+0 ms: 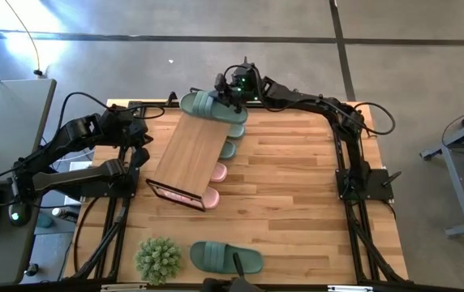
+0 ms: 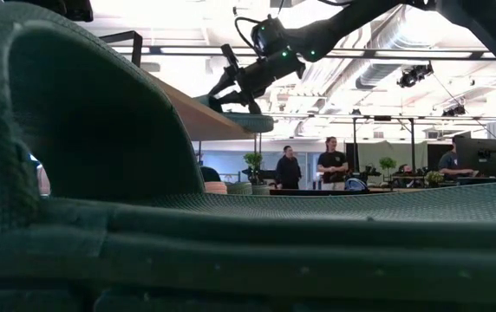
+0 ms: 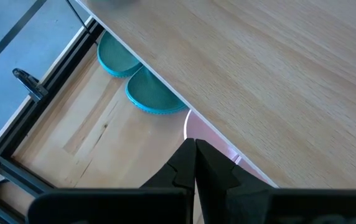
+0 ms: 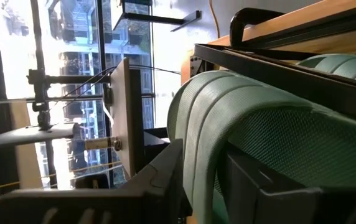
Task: Pick and place slides into the shelf
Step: Put the green slide on the shelf
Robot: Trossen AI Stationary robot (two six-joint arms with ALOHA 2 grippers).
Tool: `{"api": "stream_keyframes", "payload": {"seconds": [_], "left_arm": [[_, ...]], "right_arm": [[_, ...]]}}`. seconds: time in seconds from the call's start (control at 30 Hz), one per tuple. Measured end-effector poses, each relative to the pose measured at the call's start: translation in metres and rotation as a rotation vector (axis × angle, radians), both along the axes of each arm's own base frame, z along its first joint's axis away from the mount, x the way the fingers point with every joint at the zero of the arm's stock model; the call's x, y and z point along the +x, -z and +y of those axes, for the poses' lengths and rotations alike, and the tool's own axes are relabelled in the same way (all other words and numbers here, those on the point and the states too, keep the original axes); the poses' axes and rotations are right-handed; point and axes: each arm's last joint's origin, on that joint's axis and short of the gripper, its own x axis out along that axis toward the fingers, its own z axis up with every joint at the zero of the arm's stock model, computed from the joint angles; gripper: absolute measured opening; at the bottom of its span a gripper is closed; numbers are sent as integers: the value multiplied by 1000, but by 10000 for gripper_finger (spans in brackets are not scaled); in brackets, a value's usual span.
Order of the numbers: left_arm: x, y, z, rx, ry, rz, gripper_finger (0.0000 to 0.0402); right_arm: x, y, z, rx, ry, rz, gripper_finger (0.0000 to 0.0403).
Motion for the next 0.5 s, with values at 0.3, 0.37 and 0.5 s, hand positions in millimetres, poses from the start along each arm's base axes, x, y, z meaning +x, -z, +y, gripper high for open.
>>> {"api": "stream_keyframes", "payload": {"seconds": [0.3,0.37,0.5], "left_arm": [[0,0,0,0,0,1,1],[0,0,0,0,1,1,1],[0,0,0,0,1,1,1]], "right_arm": [[1,-1,0,47,29,-25,94],[1,-1,1,45,27,-24,94],[1,-1,1,39,26,-16,94]]}}
